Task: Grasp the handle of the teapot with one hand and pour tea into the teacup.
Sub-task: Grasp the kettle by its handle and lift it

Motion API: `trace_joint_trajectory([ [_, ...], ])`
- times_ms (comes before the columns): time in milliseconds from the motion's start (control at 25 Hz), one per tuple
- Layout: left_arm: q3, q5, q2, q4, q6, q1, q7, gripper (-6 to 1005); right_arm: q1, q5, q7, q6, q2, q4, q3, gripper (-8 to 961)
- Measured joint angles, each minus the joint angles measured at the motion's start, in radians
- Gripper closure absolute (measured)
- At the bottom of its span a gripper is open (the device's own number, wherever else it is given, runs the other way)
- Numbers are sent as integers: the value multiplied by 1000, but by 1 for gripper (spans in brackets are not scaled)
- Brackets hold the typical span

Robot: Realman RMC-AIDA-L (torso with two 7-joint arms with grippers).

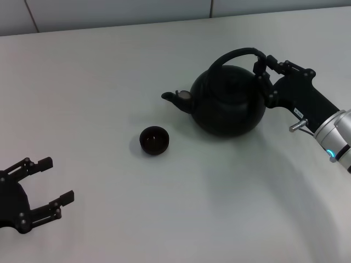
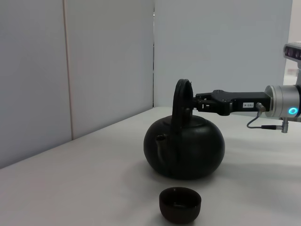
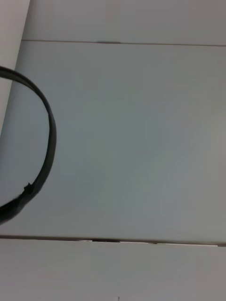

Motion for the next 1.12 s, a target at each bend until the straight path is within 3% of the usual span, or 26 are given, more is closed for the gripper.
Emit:
trace_joint_trajectory([
  [80,0,0,0,0,0,-1,0,184,0,0,0,0,0,0,0,503],
  [280,-2,0,0,0,0,-5,-1,185,2,2,1,1,0,2,6,747],
  [480,-2,0,-2,-5,-3,-10,-2,185,7,9,2,-5,0,3,16,867],
  [760,-1,0,-10,-5,-6,-11,-2,185,66,9,46,-5,-4,-33,25,868],
  [880,-1,0,-12,-5,-6,-10,1,184,124,2,133,14,-4,-90,-16,868],
  [1120,-1,0,-14,-7,-8,-9,2,184,163,1,186,28,-5,-115,-74,869],
])
